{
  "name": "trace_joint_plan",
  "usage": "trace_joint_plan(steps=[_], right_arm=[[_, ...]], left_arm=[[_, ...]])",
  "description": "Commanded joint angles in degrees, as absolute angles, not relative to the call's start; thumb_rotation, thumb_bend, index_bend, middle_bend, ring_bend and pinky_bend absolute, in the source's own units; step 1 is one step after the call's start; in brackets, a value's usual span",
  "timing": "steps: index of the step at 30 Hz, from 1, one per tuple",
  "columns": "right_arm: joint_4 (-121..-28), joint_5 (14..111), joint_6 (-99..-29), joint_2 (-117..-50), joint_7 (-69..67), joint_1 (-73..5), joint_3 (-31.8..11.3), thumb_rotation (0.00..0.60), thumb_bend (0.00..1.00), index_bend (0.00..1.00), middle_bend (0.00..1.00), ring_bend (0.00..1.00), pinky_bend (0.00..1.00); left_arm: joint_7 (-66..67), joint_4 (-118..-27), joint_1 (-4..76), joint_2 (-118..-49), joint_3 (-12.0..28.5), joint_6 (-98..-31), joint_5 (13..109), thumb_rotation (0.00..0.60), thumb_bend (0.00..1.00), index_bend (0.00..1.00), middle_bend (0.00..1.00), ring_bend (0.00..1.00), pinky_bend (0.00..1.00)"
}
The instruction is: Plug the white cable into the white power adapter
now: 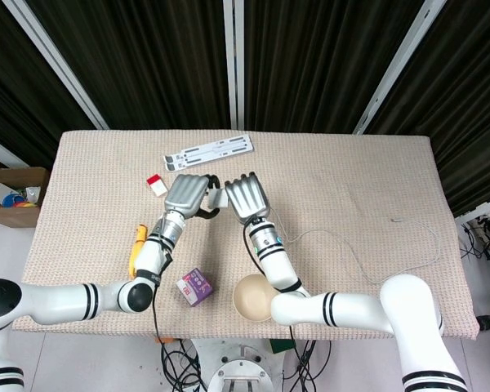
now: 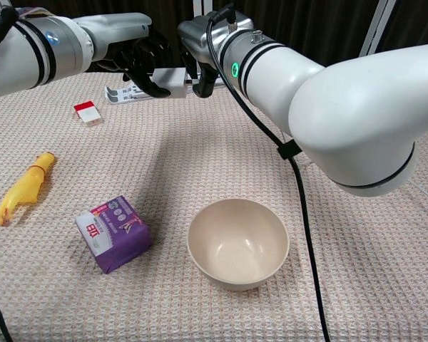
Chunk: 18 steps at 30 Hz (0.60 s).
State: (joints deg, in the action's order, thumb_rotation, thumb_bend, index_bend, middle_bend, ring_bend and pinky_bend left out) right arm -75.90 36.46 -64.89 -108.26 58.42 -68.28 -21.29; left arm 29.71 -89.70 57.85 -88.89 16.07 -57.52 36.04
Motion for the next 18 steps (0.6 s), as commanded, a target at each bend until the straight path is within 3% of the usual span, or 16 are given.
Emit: trace_joint_plan(steps=[1,18], right_arm=[[-75.7,36.3,-64.7,-108.4,58.4,-68.4,-21.4,0.6,0.74,0.72,0.59,0.45,0.5],[-74.4,32.7,-65.1,-109.6,62.3,-70.8,-22.4,0.6,0.74,0.72,0.58,0.46,0.5]], left_arm=[[30.0,-89.6,58.0,-89.0,16.0,-57.6,36.0,0.549,0.22,0.6,0.54,0.73,0.97],[34.7,-89.0,60.0,-89.1,15.2,-58.0,33.7,0.551,0.22,0.6,0.54,0.73,0.97]])
